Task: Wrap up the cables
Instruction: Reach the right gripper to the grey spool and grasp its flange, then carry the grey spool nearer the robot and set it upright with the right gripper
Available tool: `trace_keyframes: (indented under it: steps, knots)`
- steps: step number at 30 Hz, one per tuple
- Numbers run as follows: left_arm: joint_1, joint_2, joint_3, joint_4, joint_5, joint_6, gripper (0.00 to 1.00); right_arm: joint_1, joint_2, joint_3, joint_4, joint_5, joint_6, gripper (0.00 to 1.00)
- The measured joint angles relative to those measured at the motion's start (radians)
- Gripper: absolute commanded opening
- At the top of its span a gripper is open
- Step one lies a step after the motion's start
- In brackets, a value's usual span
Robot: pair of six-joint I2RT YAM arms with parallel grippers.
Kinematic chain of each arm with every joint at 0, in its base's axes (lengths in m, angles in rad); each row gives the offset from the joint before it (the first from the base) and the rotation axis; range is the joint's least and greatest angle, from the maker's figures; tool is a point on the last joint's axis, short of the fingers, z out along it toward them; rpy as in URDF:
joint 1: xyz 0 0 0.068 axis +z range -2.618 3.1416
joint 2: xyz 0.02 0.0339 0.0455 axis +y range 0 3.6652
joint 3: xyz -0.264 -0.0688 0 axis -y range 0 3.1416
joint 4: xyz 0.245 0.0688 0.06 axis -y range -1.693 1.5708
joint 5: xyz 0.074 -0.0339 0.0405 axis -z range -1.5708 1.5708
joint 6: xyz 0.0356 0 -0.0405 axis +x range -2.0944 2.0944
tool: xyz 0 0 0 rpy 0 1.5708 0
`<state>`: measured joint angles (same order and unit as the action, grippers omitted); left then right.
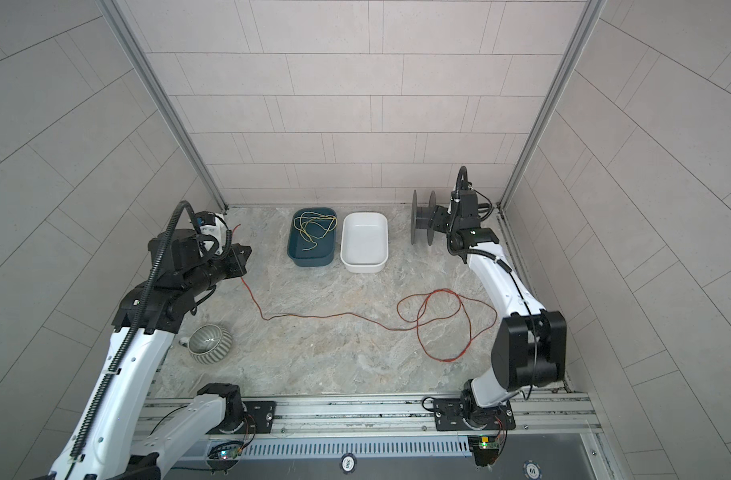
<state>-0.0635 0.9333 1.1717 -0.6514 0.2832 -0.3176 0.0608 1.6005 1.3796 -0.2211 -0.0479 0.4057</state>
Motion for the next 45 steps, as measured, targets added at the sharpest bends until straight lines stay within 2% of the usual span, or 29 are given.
trace_keyframes:
  steps: [5, 11, 15, 19, 22, 27, 33, 40, 45]
  knots:
    - [0.000, 0.004, -0.001, 0.011, 0.011, 0.000, 0.00, 0.000, 0.216, 0.163, 0.032, 0.022, -0.075, 0.74]
    - [0.000, 0.005, -0.001, 0.011, 0.013, -0.001, 0.00, 0.000, 0.428, 0.378, 0.027, 0.036, -0.143, 0.57]
    - [0.000, 0.006, -0.001, 0.011, 0.013, -0.001, 0.00, -0.003, 0.510, 0.478, 0.007, 0.039, -0.166, 0.25]
    - [0.000, 0.012, -0.001, 0.011, 0.013, -0.001, 0.00, -0.005, 0.541, 0.507, 0.000, 0.041, -0.166, 0.13]
    - [0.000, 0.017, -0.001, 0.012, 0.015, -0.001, 0.00, -0.006, 0.541, 0.498, 0.004, 0.056, -0.169, 0.00]
    - [0.000, 0.024, -0.003, 0.020, 0.040, -0.006, 0.00, 0.004, 0.520, 0.466, 0.018, 0.076, -0.173, 0.00]
    - [0.000, 0.026, -0.006, 0.042, 0.084, -0.023, 0.00, 0.019, 0.397, 0.363, -0.020, 0.088, -0.158, 0.00]
    - [0.000, 0.026, -0.007, 0.066, 0.134, -0.038, 0.00, 0.034, 0.140, 0.242, -0.039, 0.139, -0.101, 0.00]
    - [-0.003, 0.023, -0.009, 0.078, 0.167, -0.050, 0.00, 0.091, -0.058, 0.115, -0.069, 0.198, -0.054, 0.00]
